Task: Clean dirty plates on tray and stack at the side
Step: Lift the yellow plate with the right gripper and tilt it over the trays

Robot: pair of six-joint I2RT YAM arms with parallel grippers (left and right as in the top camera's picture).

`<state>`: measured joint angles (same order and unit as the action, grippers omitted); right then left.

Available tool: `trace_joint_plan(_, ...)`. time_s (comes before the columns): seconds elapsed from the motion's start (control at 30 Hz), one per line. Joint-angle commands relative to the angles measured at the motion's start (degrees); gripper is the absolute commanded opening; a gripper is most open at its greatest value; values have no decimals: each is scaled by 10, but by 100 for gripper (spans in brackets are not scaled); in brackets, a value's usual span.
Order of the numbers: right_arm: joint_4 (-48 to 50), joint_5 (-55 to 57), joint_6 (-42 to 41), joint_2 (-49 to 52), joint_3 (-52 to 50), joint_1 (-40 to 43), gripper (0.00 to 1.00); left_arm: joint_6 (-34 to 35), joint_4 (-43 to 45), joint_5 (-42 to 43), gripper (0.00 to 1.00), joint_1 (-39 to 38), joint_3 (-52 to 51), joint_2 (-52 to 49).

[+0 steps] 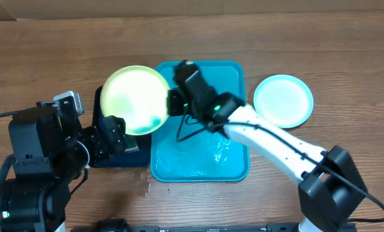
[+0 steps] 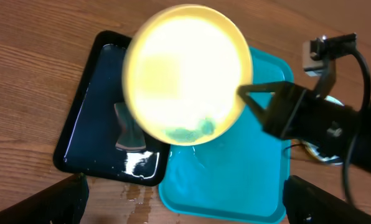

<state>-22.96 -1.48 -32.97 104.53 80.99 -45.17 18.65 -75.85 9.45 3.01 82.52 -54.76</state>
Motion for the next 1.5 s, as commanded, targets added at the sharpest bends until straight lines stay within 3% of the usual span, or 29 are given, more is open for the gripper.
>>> trace_joint_plan(0.0,44,113,1,12,8,-47,4,-5,0,5,100,0,7,0)
trace_joint_plan(0.17,109,214,46,27,8,-90,4,-5,0,5,100,0,7,0)
trace_joint_plan(0.3,178,249,134,47,8,-114,4,-5,0,5,100,0,7,0)
trace_joint_plan(0.53,269,406,306,64,8,-129,4,-5,0,5,100,0,7,0)
trace_joint_plan(0.8,492,421,547,64,8,-132,4,-5,0,5,100,0,7,0)
trace_joint_plan(1.13,598,421,620,64,8,-145,4,-5,0,5,100,0,7,0)
trace_joint_plan(1.47,693,421,620,64,8,-148,4,-4,0,5,100,0,7,0)
